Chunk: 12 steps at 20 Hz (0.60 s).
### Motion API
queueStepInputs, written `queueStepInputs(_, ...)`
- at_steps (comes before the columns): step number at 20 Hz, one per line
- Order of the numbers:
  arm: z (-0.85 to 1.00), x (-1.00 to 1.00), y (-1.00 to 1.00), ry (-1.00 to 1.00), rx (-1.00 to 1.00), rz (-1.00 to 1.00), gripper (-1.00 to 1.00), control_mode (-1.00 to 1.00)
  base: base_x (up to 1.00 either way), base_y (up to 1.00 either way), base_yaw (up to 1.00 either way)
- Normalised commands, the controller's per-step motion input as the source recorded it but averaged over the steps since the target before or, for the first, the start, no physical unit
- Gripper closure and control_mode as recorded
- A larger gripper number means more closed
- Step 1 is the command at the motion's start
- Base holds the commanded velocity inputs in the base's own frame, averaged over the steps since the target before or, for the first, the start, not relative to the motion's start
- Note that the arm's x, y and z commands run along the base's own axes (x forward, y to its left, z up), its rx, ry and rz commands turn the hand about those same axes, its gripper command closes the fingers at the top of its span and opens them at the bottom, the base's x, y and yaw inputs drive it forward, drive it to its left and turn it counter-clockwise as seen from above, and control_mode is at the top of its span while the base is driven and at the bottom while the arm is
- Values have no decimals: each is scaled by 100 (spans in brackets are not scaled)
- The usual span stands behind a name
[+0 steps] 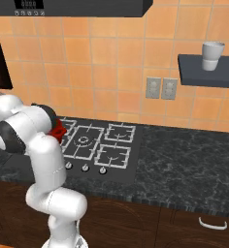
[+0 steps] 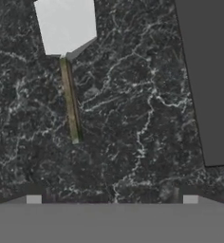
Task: Put the bell pepper and bell pepper in the pot. Retrieve the spatula and lightly stir the vegetables in the pot.
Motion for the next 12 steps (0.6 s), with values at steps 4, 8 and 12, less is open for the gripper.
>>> queueStepInputs(4,-14,9,17,3,0,-4,-100,-100,0,0,0)
queueStepInputs(8,-21,11,24,0,-7,-1,-100,-100,0,0,0)
queueStepInputs(12,-34,19,10,3,-7,0,-100,-100,0,0,0)
